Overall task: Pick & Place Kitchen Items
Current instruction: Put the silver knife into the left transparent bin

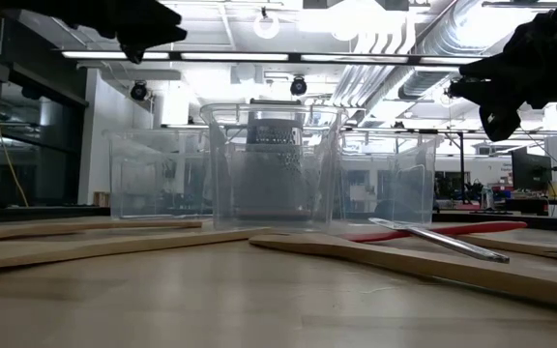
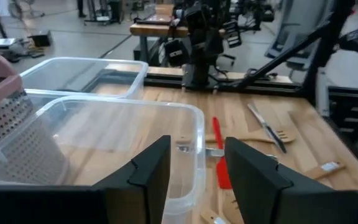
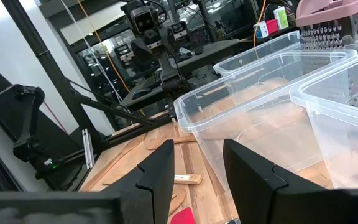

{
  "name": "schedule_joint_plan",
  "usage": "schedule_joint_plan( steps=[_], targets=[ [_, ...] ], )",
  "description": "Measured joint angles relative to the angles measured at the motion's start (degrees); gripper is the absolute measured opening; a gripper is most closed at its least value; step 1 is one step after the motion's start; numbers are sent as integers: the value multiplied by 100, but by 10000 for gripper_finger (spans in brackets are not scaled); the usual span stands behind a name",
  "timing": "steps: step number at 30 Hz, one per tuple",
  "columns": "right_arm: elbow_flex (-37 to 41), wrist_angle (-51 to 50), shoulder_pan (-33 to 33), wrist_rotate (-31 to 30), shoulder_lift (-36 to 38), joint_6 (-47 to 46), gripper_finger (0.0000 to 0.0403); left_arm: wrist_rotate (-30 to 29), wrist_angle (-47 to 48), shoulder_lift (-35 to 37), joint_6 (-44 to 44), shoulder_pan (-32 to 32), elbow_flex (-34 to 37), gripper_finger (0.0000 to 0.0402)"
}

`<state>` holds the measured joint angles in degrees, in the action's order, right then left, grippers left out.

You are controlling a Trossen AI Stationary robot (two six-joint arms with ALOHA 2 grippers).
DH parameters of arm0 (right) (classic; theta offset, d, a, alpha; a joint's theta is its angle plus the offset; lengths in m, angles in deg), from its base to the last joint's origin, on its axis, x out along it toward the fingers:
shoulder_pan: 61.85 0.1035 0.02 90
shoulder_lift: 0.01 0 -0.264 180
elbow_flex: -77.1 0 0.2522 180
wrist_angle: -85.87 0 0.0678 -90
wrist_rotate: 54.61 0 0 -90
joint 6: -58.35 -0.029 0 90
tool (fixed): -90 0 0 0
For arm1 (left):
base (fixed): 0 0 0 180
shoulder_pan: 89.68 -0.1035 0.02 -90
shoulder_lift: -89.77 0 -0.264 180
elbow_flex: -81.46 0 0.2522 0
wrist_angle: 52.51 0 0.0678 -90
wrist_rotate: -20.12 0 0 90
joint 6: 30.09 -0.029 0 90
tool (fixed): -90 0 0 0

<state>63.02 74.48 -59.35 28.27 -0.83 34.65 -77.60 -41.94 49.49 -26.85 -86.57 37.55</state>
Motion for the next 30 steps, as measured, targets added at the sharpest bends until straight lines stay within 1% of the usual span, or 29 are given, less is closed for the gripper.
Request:
schedule_joint_plan(
  steps=[3,8,16,20,30],
  targets=[
    [-2,0,0,0,0,1,130,109,24,169,93,0,20,152],
    [0,0,0,0,0,0,130,118,-10,311,305,-7,22,152],
    [0,0,0,0,0,1,130,117,33,261,328,-9,25,152],
    [-1,0,0,0,0,2,130,117,29,261,509,-9,25,152],
    [0,0,-2,0,0,2,130,115,31,261,455,-9,25,152]
  ],
)
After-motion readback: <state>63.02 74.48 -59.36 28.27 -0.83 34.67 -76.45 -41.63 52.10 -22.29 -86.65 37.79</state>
